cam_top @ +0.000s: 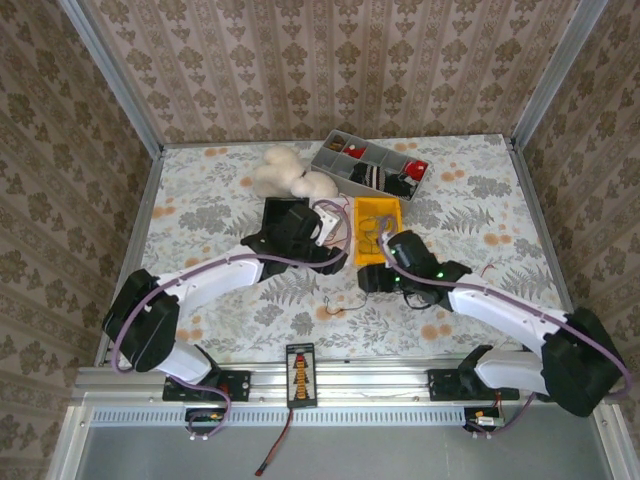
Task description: Untangle the cables
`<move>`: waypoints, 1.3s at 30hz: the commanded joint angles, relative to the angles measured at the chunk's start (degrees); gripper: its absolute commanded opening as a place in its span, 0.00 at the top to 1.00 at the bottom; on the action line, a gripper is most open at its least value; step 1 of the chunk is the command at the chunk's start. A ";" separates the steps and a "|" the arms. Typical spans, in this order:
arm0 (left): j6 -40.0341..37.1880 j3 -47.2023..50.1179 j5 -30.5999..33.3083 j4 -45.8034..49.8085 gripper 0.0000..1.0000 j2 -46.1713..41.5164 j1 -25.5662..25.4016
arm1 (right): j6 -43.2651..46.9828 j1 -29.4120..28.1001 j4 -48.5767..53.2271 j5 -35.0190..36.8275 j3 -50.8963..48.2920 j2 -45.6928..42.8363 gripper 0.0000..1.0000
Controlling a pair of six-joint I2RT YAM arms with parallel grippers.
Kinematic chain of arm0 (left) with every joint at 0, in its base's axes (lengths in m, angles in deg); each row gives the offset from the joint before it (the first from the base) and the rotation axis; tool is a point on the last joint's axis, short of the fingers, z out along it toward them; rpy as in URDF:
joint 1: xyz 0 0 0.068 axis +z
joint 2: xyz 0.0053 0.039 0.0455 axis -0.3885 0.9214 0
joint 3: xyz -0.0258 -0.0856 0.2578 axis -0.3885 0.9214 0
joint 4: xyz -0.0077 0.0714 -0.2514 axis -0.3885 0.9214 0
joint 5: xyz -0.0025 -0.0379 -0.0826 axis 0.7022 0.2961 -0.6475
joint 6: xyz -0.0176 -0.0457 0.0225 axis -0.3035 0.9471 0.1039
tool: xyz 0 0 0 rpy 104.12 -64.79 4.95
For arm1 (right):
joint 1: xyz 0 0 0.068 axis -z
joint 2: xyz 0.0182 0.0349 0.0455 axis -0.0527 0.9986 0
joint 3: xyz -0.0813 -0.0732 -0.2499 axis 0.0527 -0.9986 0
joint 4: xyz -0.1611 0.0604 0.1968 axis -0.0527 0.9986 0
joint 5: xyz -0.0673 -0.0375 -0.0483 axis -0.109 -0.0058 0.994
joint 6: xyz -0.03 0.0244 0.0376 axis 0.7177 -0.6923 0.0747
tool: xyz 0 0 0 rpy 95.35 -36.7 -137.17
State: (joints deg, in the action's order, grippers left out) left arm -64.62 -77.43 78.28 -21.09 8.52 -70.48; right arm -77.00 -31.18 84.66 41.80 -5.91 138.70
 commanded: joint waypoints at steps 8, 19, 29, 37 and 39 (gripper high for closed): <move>-6.81 -9.10 0.35 -2.74 0.23 11.15 -8.83 | -11.54 17.49 23.89 21.83 4.92 -3.54 0.39; -8.09 -12.87 5.60 -2.24 0.23 15.34 -11.55 | -8.56 28.12 12.68 7.32 3.69 8.38 0.46; -3.63 -6.53 9.45 -3.01 0.23 10.71 -8.25 | -10.01 28.72 11.67 9.80 5.42 15.74 0.93; -0.60 -2.96 8.93 -5.17 0.23 8.19 -5.48 | -4.91 29.71 13.51 16.21 5.16 2.59 0.96; -0.01 -2.28 8.72 -5.85 0.23 7.77 -4.98 | -2.96 29.71 13.25 15.44 5.48 -0.20 0.97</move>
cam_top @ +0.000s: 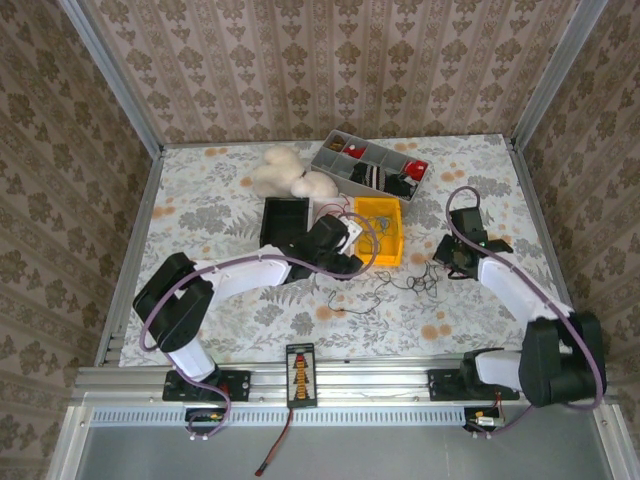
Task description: Untangle the cables
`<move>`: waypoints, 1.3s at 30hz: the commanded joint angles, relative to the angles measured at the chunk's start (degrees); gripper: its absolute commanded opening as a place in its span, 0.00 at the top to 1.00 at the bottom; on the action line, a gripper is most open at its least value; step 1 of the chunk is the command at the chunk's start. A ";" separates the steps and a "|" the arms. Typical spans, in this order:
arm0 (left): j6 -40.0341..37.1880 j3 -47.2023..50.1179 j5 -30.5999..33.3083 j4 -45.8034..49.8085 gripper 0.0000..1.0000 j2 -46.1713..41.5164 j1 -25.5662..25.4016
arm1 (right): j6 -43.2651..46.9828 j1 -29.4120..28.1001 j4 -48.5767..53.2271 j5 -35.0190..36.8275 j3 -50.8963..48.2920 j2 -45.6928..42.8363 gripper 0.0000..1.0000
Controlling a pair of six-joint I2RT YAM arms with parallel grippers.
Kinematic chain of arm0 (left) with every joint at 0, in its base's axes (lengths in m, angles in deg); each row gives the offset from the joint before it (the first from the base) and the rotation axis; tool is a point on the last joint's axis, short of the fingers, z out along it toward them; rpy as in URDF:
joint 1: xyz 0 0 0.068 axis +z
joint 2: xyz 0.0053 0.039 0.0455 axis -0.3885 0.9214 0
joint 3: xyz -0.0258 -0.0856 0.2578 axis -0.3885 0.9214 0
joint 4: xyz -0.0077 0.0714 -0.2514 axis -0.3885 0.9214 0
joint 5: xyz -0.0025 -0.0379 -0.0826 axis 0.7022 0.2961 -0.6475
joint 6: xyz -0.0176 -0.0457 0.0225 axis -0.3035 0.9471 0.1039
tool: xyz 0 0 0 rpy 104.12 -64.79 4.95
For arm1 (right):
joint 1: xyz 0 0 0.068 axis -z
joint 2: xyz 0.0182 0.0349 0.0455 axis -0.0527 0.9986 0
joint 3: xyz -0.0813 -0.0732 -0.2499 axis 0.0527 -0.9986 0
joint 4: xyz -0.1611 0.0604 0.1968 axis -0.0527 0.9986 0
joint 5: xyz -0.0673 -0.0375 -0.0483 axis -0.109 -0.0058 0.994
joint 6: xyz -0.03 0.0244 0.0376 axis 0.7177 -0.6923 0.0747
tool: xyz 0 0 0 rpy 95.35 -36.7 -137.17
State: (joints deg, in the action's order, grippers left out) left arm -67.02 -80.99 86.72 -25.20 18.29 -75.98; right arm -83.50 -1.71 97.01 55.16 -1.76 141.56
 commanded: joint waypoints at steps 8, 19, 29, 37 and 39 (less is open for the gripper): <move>8.79 7.60 -5.18 -8.52 0.24 -7.02 6.57 | 5.43 -0.19 -5.43 -15.24 1.91 -11.33 0.97; -1.98 3.46 -15.57 -10.15 0.31 -4.95 2.55 | -6.58 -2.01 -6.33 -20.54 -1.96 -14.39 0.96; -6.21 -11.02 -20.55 -14.69 0.34 9.40 -5.04 | -11.18 -2.30 -0.47 -20.89 0.32 -14.38 0.97; -4.11 -17.83 -26.17 -16.74 0.45 16.23 -5.69 | -13.30 -2.30 -1.23 -23.43 0.64 -13.68 0.96; -3.87 -18.96 -26.88 -16.62 0.51 17.39 -5.80 | -13.51 -2.30 -1.37 -23.72 0.90 -13.68 0.97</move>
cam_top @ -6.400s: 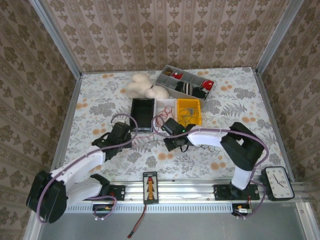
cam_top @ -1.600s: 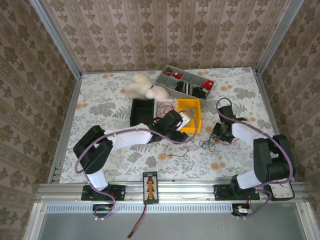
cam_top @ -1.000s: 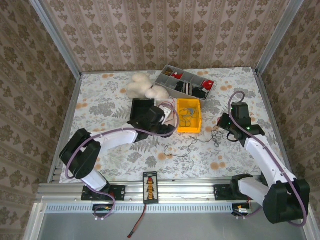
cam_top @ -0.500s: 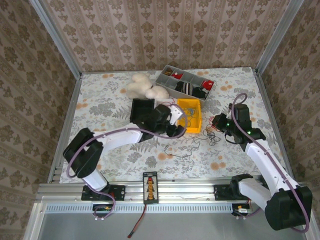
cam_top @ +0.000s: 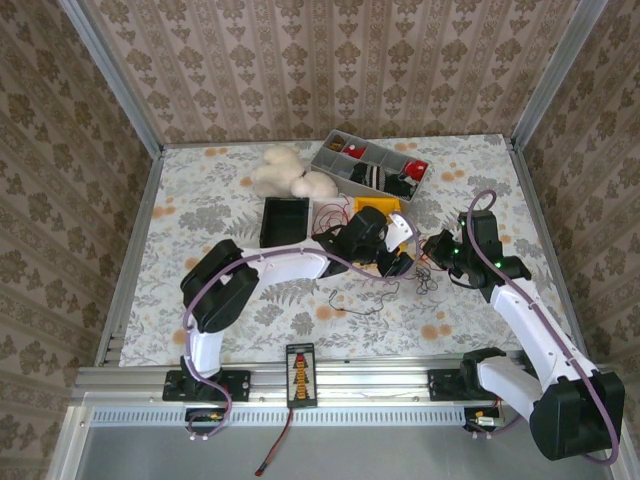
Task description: Untangle the cables
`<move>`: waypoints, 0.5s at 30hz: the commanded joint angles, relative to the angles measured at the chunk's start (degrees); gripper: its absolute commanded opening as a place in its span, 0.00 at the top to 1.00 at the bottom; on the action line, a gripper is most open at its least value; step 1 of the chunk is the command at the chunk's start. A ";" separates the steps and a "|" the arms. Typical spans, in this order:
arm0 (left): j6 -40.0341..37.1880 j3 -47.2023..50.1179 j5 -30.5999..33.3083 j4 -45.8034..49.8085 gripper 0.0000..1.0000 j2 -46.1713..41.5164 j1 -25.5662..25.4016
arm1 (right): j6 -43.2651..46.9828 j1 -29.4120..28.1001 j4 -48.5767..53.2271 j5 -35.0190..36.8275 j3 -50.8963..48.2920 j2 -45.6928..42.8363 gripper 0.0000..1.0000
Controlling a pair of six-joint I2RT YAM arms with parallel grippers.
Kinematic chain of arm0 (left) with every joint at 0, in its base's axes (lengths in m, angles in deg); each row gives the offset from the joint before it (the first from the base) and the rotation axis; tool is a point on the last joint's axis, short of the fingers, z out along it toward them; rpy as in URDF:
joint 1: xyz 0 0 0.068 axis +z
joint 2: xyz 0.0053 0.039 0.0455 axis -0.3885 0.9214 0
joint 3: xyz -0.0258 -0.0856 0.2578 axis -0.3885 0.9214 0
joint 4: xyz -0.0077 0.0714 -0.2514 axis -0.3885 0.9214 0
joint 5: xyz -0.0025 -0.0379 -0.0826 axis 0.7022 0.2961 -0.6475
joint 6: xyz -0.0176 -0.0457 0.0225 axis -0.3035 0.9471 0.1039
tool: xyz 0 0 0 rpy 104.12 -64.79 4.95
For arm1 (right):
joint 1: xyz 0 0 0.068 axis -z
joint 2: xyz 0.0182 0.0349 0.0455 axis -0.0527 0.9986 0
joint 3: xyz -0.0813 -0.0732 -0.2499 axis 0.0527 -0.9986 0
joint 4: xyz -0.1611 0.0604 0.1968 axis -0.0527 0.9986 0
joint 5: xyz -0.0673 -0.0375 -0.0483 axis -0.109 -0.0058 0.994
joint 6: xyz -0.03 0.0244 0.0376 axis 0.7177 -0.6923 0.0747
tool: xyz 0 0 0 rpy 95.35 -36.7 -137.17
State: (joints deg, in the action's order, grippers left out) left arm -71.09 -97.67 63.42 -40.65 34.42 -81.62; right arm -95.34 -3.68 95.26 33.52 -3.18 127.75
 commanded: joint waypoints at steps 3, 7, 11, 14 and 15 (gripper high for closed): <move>0.09 -3.42 -4.87 0.05 0.58 2.07 -0.12 | -1.79 -0.33 0.49 -1.95 2.77 0.07 0.96; 0.34 -2.08 -4.66 -0.41 0.58 1.54 0.01 | -1.91 -0.25 0.23 -1.44 3.36 0.33 0.96; -0.04 1.42 -3.77 -0.10 0.52 -1.57 0.78 | -1.65 -0.16 0.58 -0.16 3.95 0.42 0.96; -1.03 3.59 -4.26 0.02 0.50 -3.55 1.17 | -1.72 -0.16 0.18 -0.39 4.09 0.81 0.96; -1.42 3.53 -4.44 0.35 0.49 -3.66 1.17 | -1.84 -0.16 -0.01 -0.69 4.02 0.99 0.96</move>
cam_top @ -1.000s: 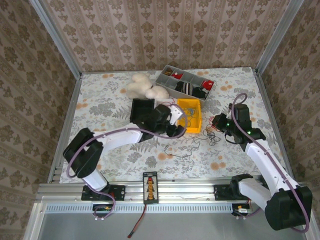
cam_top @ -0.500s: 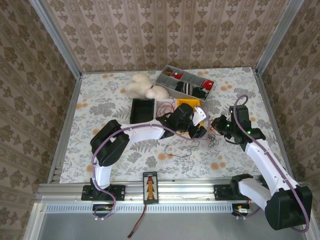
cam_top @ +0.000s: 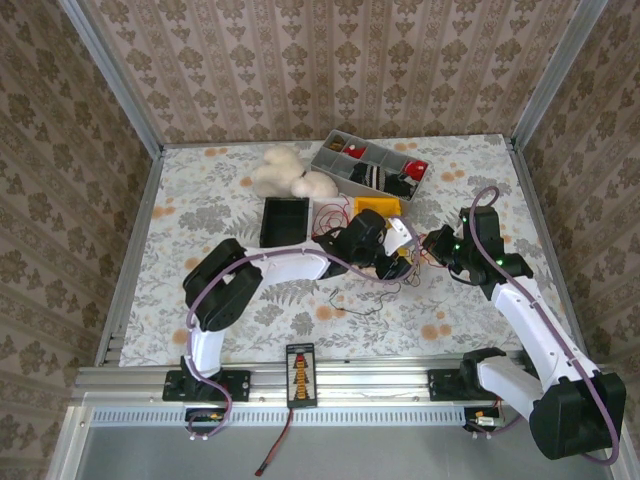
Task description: Untangle the cables
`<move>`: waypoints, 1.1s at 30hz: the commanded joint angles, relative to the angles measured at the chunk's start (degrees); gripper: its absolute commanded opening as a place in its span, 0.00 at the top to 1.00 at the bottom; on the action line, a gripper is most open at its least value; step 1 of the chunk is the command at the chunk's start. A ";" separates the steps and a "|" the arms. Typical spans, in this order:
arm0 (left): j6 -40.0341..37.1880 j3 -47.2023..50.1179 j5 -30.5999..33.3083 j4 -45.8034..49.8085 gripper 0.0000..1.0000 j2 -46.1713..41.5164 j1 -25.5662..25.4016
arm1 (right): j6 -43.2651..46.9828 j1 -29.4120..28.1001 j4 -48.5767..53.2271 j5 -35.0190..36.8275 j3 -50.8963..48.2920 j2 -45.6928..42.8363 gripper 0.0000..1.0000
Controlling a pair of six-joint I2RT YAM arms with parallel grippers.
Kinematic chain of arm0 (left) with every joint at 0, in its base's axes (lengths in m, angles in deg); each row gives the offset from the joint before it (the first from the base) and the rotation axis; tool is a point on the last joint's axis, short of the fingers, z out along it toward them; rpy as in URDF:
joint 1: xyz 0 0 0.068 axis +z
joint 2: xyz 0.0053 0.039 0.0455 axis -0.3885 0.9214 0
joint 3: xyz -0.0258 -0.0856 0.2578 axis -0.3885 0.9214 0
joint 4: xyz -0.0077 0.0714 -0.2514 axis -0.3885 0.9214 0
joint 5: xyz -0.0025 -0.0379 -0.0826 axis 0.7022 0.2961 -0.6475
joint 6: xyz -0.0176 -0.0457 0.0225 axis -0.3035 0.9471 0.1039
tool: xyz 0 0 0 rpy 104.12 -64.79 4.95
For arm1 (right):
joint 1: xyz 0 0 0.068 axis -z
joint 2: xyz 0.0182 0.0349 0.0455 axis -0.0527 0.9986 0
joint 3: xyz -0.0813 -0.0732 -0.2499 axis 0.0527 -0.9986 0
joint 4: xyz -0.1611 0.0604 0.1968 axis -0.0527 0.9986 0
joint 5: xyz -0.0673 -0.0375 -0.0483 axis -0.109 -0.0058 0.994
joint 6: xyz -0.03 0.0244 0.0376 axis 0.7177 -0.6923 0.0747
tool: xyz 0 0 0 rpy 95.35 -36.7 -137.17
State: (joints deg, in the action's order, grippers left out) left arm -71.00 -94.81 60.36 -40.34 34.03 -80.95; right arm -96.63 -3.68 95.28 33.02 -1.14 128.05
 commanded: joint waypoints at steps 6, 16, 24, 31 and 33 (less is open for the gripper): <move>-1.35 -3.52 -2.73 0.31 0.50 -0.28 0.42 | -1.59 -0.15 -1.11 -1.67 1.53 1.39 0.96; -1.36 -9.00 -5.01 1.59 0.64 5.29 -0.02 | -1.36 -0.16 0.51 -1.58 3.19 1.43 0.96; 1.14 -6.92 -3.02 -2.46 1.00 4.60 0.07 | -0.90 0.06 1.79 -1.73 4.26 1.78 0.96; 3.35 1.90 0.38 -7.10 1.00 -3.22 1.77 | -0.48 0.45 5.71 3.42 4.42 1.43 0.96; 4.39 6.53 1.02 -9.20 1.00 -7.30 2.66 | -0.49 0.69 8.65 7.09 4.39 1.43 0.96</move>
State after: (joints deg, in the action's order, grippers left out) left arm -69.07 -92.12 59.75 -45.00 33.22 -79.79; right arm -97.20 -3.42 98.69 34.77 1.39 129.48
